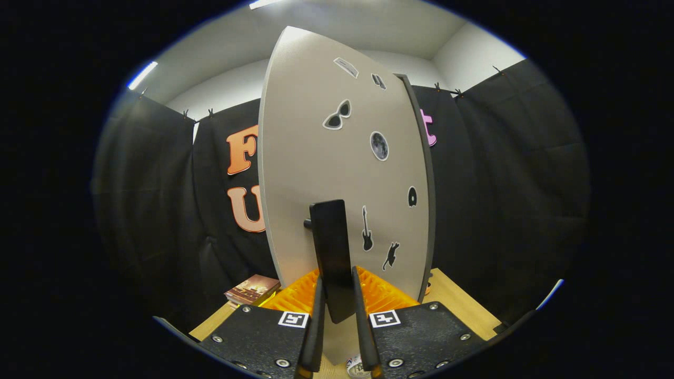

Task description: Open the shoe cabinet door, grab the shoes and put them into the shoe cabinet, then close the shoe cabinet door.

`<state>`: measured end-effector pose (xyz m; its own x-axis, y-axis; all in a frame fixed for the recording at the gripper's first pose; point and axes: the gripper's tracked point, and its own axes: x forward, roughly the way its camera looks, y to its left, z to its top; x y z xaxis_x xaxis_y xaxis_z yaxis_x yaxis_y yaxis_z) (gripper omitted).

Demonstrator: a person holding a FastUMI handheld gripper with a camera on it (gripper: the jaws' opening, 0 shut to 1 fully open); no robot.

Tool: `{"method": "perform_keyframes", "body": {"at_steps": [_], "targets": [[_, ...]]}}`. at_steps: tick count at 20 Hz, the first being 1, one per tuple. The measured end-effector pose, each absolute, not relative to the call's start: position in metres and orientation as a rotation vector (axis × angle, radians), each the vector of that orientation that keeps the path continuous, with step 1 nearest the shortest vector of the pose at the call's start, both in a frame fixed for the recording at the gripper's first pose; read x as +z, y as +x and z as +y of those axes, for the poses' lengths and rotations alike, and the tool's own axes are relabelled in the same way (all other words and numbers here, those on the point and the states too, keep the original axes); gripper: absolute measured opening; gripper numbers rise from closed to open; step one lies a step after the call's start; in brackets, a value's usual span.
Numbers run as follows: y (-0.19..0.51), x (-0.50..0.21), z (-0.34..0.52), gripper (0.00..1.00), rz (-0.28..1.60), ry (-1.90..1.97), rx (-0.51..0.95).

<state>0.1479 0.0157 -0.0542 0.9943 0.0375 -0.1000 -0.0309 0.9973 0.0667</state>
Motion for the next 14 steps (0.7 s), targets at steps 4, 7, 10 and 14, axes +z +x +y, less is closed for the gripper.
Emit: {"method": "perform_keyframes", "body": {"at_steps": [4, 7, 10, 14], "targets": [[0.135, -0.053, -0.008, 0.28, 0.095, 0.069, -0.002], [0.126, -0.053, -0.026, 0.28, 0.092, 0.07, -0.033], [0.12, -0.051, -0.045, 0.28, 0.085, 0.084, -0.061], [0.114, -0.05, -0.08, 0.29, 0.071, 0.051, -0.123]]}}
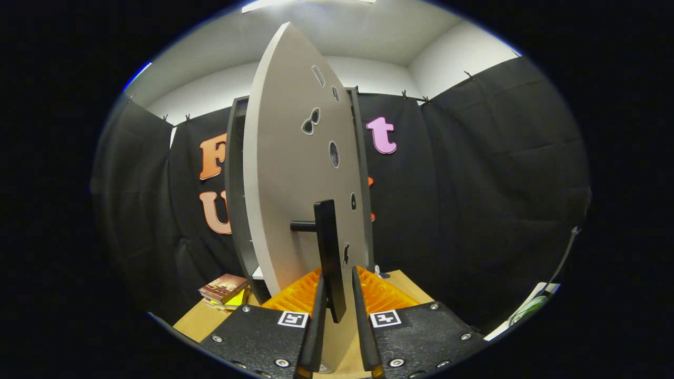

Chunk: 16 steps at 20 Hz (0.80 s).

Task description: Open the shoe cabinet door, grab the shoes and put them into the shoe cabinet, then close the shoe cabinet door.

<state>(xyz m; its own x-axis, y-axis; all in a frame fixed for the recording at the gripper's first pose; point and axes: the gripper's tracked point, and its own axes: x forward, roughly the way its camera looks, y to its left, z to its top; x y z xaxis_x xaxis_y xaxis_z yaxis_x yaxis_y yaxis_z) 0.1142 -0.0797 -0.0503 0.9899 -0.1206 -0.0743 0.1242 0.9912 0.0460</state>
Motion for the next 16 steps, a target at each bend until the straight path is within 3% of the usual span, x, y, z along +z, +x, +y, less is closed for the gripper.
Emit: {"method": "perform_keyframes", "body": {"at_steps": [9, 16], "targets": [[0.105, -0.052, -0.144, 0.29, 0.062, 0.015, -0.187], [0.108, -0.052, -0.17, 0.23, 0.062, 0.017, -0.139]]}}
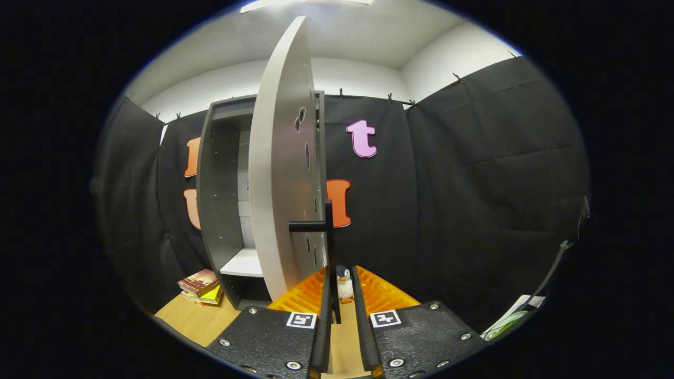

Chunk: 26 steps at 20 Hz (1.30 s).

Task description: Open the shoe cabinet door, grab the shoes and put them into the shoe cabinet, then close the shoe cabinet door.

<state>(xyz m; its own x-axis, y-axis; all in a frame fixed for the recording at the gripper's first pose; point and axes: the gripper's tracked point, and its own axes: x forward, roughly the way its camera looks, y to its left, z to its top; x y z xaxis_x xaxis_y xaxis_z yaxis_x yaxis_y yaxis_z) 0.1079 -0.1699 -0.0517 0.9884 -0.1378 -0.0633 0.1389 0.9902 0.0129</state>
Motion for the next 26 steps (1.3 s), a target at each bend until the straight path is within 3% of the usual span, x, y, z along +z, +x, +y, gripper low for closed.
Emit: {"method": "perform_keyframes", "body": {"at_steps": [10, 14, 26], "targets": [[0.11, -0.052, -0.203, 0.25, 0.066, 0.032, -0.052], [0.103, -0.052, -0.216, 0.34, 0.063, 0.018, -0.071], [0.064, -0.019, -0.184, 0.4, 0.02, 0.004, -0.121]]}}
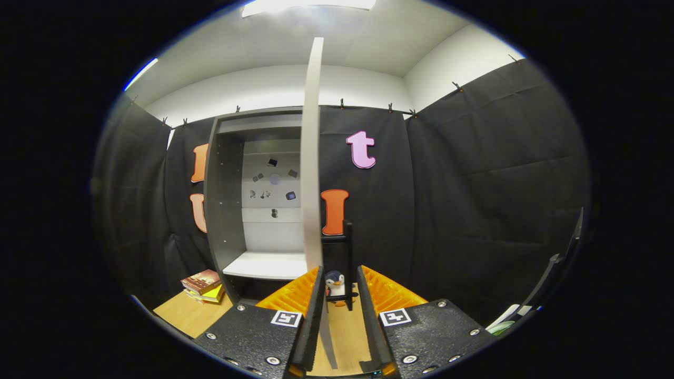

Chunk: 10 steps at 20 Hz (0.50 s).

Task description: Open the shoe cabinet door, grab the shoes and put them into the shoe cabinet, then close the shoe cabinet door.

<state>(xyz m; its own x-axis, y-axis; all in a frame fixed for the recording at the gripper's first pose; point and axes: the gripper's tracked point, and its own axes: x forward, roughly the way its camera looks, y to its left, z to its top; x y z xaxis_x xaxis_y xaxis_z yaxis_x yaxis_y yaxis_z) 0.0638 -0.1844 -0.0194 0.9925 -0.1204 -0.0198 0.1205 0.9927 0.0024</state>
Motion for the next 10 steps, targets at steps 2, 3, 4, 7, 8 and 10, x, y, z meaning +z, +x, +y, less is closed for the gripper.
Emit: {"method": "perform_keyframes", "body": {"at_steps": [2, 3, 4, 7, 8, 10], "targets": [[0.063, -0.011, -0.159, 0.42, 0.007, 0.012, -0.11], [0.063, -0.007, -0.144, 0.43, -0.001, 0.015, -0.098], [0.063, -0.003, -0.129, 0.46, -0.013, 0.018, -0.087], [0.069, 0.001, -0.082, 0.61, -0.027, 0.019, -0.043], [0.073, -0.001, -0.067, 0.67, -0.026, 0.022, -0.027], [0.078, -0.001, -0.042, 0.8, -0.024, 0.038, -0.003]]}}
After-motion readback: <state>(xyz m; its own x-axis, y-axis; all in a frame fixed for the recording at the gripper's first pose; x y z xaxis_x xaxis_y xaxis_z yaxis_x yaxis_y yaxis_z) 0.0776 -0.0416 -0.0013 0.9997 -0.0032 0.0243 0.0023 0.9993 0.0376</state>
